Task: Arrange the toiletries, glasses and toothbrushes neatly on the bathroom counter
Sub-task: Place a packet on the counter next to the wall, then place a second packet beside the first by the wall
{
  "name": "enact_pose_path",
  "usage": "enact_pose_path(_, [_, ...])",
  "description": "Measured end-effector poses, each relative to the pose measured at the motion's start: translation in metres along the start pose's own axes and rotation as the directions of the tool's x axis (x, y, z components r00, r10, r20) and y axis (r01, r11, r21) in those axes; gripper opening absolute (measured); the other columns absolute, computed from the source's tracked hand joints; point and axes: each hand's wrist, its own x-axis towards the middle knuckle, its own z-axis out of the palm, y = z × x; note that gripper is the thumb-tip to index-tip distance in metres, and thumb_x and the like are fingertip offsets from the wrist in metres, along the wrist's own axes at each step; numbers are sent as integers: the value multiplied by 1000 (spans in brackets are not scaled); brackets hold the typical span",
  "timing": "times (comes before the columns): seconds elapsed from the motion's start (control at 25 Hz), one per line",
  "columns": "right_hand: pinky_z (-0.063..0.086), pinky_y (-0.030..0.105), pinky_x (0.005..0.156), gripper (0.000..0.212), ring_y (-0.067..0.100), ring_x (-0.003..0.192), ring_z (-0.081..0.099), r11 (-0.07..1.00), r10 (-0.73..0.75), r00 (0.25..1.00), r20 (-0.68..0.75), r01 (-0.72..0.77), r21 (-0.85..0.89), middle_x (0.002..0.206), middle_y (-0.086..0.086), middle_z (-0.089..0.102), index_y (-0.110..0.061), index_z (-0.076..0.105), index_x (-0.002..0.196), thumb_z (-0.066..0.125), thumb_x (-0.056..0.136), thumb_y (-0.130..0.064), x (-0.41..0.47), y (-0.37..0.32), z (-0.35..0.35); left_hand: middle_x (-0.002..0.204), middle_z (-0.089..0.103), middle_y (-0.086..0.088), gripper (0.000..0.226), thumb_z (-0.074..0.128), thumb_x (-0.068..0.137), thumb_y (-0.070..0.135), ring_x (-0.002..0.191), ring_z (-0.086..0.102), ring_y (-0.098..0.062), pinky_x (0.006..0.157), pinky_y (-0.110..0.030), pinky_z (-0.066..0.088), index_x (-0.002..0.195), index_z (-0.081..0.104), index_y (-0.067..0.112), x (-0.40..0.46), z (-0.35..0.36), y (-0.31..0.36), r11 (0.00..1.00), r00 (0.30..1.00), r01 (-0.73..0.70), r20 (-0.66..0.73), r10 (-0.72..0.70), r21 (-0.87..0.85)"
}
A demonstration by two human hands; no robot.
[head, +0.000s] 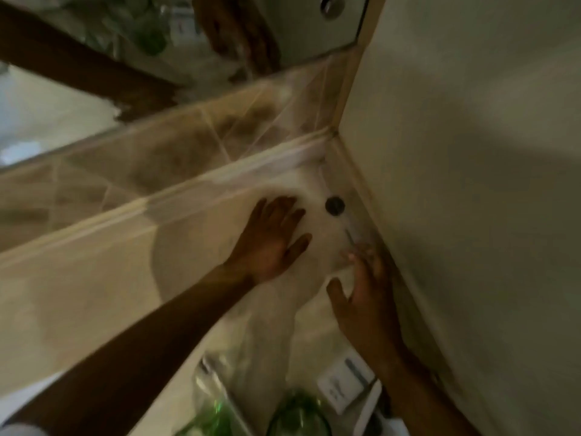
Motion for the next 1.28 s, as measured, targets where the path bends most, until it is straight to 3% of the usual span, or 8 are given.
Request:
enact_pose_path(0.12, [47, 32, 99, 25, 19, 117, 55, 993, -75, 996, 40, 71, 92, 128, -1, 53, -26, 61, 116, 62, 91, -24, -16, -7, -15, 108, 69, -16, 43, 42, 97, 40, 96, 65, -36, 88, -42, 51, 107, 70, 9, -65, -24, -12, 994, 992, -4, -122, -9, -108])
enact_pose_path(0.28, [53, 25, 77, 10, 7, 87, 64, 973, -178, 970, 167, 148, 178, 97, -9, 68, -24, 70, 94, 63, 90, -17, -49, -30, -16, 78, 70, -6, 39, 44, 99, 37, 69, 65, -25, 67, -41, 54, 88, 70, 11, -172, -55, -18, 908, 934, 262, -149, -324, -327])
enact_pose_path(0.48, [43, 9, 60, 13, 1, 69, 63, 942, -319, 909, 267, 274, 193, 75, -17, 68, -24, 73, 85, 63, 91, -18, -116, -69, -5, 68, 70, -1, 31, 52, 99, 33, 63, 65, -15, 66, -30, 50, 84, 72, 15, -303, -55, 15, 652, 700, 465, -202, -685, -599])
enact_pose_path(0.68, [40, 8, 55, 12, -2, 59, 59, 905, -423, 812, 402, 399, 146, 64, -18, 66, -25, 73, 84, 64, 90, -20, -201, -82, 13, 64, 69, 2, 24, 53, 99, 24, 54, 63, -9, 58, -22, 49, 79, 66, 21, -404, 14, 69, 198, 383, 521, 20, -924, -830])
enact_pose_path(0.8, [49, 17, 70, 14, -2, 71, 63, 860, -420, 688, 592, 511, 16, 85, -10, 74, -21, 75, 96, 63, 91, -24, -243, -60, 40, 83, 74, -16, 9, 58, 94, 14, 64, 70, -25, 64, -43, 59, 89, 63, 18, -428, 60, 104, -171, 317, 404, 313, -895, -899])
enact_pose_path(0.88, [48, 31, 89, 26, 17, 101, 63, 744, -388, 625, 677, 646, -169, 110, 2, 71, -18, 71, 110, 58, 90, -30, -257, -39, 63, 91, 74, -20, 7, 63, 88, 17, 75, 72, -31, 75, -51, 61, 95, 64, 17, -430, 72, 118, -320, 290, 319, 414, -863, -892])
enact_pose_path(1.0, [35, 38, 105, 46, 33, 128, 45, 609, -359, 649, 671, 707, -359, 137, 11, 54, -12, 57, 130, 54, 89, -32, -266, -20, 88, 97, 73, -19, 23, 64, 88, 11, 88, 72, -36, 85, -52, 59, 111, 62, 7, -424, 72, 129, -494, 279, 128, 510, -814, -860])
enact_pose_path(1.28, [32, 40, 116, 65, 31, 143, 31, 695, -335, 648, 684, 660, -285, 160, 13, 30, -13, 34, 151, 55, 91, -30, -285, -6, 106, 101, 72, -25, 12, 56, 94, 3, 94, 71, -42, 89, -53, 57, 103, 65, 6, -427, 81, 141, -516, 386, 152, 531, -754, -843])
